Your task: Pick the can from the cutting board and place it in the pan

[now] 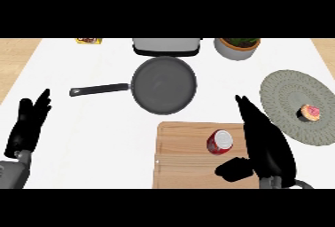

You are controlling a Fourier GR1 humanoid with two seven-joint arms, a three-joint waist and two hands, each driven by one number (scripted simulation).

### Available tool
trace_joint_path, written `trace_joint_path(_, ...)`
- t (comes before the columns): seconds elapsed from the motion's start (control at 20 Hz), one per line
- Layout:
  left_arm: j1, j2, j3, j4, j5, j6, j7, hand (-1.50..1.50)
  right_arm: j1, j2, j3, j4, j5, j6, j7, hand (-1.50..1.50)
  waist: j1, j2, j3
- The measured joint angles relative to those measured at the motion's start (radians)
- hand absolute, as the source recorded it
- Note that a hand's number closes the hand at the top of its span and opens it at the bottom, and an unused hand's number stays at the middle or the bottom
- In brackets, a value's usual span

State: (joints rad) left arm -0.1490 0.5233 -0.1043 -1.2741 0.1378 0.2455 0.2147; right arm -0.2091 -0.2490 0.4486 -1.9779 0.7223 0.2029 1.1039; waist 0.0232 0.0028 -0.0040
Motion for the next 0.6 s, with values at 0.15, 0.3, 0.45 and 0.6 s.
trace_joint_path(0.15, 0.006, -0.012, 0.002, 0.004, -0.009, 0.005, -0.01, 0.0, -0.053, 0.045, 0.002, 0.065, -0.005, 0.026, 0.016, -1.5, -0.005, -0.001, 0.001)
trace_joint_path(0.3, 0.012, -0.001, 0.017, -0.003, -0.007, -0.007, -0.004, 0.0, -0.088, 0.089, 0.009, 0.124, 0.013, 0.043, 0.024, -1.5, -0.008, -0.002, 0.002)
trace_joint_path(0.45, 0.027, 0.0, 0.027, -0.007, -0.003, -0.02, -0.012, 0.0, -0.109, 0.115, 0.006, 0.179, 0.036, 0.059, 0.025, -1.5, -0.011, -0.003, 0.002)
trace_joint_path(0.6, 0.025, 0.003, 0.036, -0.015, -0.007, -0.021, 0.003, 0.0, -0.084, 0.127, 0.021, 0.192, 0.072, 0.072, 0.021, -1.5, -0.017, -0.004, 0.003)
